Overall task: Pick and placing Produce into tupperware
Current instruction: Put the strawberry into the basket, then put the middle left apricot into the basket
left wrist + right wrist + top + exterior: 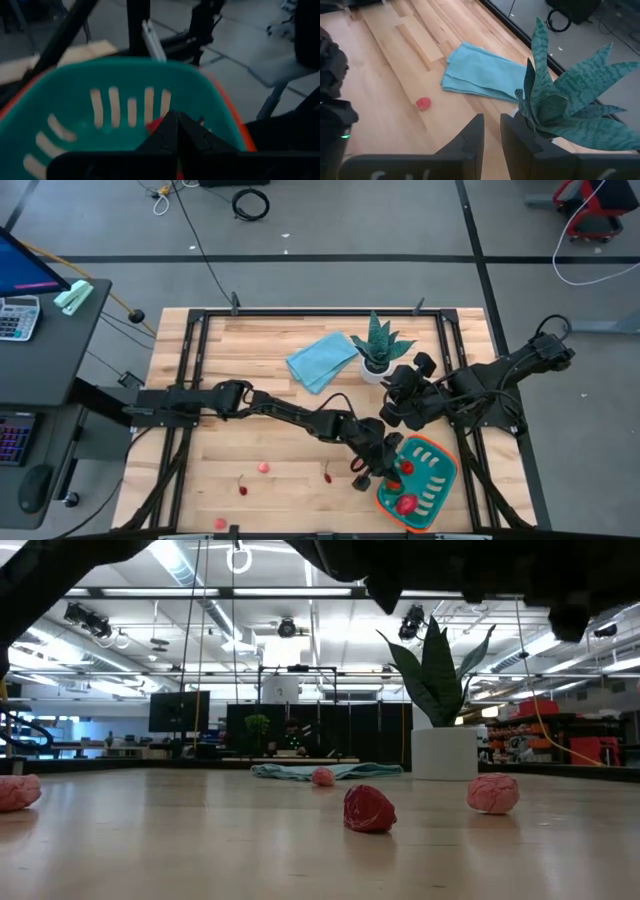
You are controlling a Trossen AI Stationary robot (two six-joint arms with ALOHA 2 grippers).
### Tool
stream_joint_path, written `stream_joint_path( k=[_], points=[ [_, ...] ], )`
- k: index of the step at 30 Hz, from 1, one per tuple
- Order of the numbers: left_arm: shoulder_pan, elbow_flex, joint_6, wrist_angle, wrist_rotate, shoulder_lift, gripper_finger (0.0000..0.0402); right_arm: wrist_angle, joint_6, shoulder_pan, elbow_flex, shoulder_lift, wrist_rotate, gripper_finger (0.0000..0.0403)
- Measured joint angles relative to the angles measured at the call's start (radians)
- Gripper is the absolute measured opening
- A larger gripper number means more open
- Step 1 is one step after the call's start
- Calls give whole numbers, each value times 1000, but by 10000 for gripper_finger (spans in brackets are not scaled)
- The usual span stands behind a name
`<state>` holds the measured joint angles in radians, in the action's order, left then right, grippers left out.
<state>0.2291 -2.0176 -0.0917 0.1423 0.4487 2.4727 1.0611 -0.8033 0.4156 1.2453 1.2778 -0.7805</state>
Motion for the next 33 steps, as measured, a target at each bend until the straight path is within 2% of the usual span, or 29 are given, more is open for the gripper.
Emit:
stream_joint_path(
  k=[6, 13, 17, 20, 25, 29, 31, 33],
  points=[
    [1, 0, -85, -31, 1, -2, 48, 0, 22, 0, 0, 0, -1, 71],
    [-8, 1, -33, -45, 1, -9, 126, 3, 18, -1, 0, -1, -6, 71],
    [-19, 1, 15, -83, -2, -45, 144, 10, -20, -1, 0, -28, -34, 71],
    [-22, 0, 17, -177, -2, -93, 142, 10, -57, 0, 0, -49, -38, 71],
    [-27, 0, -91, -472, -2, -179, 126, 9, -68, 36, 0, -66, -31, 71],
    [-60, 0, -122, -829, -16, -244, 109, 8, -97, 91, 0, -64, -30, 71],
    [-82, 0, -114, -1024, -74, -270, 101, 8, -124, 122, 0, -61, -24, 71],
    [-105, 1, -86, -1186, -179, -299, 91, 7, -169, 150, 0, -54, -24, 71]
  ],
)
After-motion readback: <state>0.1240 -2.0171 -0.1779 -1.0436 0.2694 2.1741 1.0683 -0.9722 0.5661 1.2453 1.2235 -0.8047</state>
